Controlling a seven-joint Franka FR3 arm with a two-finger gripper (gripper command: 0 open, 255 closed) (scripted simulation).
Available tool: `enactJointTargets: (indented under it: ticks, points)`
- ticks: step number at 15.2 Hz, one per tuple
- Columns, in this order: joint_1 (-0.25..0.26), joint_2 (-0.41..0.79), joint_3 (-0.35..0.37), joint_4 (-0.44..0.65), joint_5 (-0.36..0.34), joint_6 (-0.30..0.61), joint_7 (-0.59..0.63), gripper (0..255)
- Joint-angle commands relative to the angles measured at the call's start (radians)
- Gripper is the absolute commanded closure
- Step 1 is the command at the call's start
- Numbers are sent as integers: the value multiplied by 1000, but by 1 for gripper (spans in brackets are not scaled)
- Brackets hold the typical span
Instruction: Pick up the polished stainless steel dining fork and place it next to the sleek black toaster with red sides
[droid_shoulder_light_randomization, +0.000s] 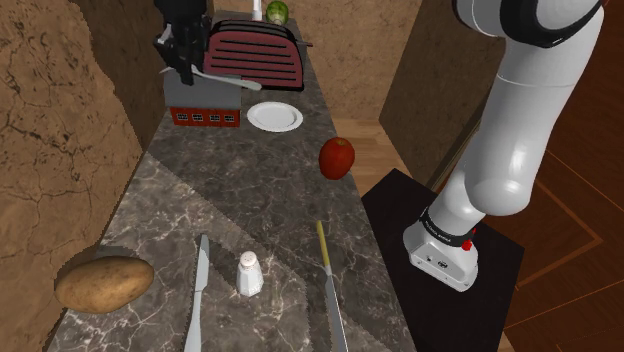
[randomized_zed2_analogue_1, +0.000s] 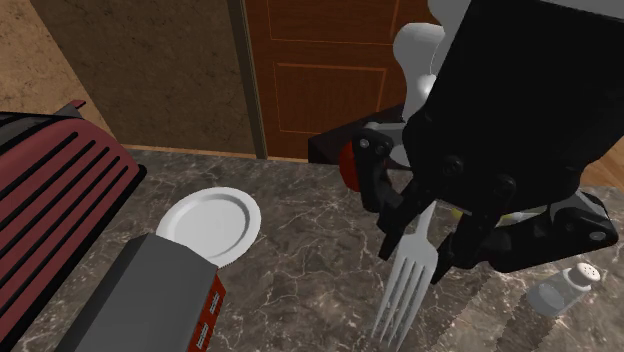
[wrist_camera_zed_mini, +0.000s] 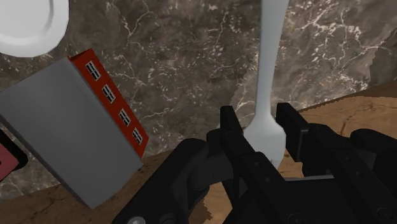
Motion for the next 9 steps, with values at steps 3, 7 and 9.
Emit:
enactJointTargets:
  ticks: [3, 7, 9]
  points:
    - [9, 16, 1, 75, -6, -61, -6, 255]
    - [-71, -61, -27, -23, 41, -19, -101, 255]
    - [-107, -91, -44, -61, 61, -2, -150, 255]
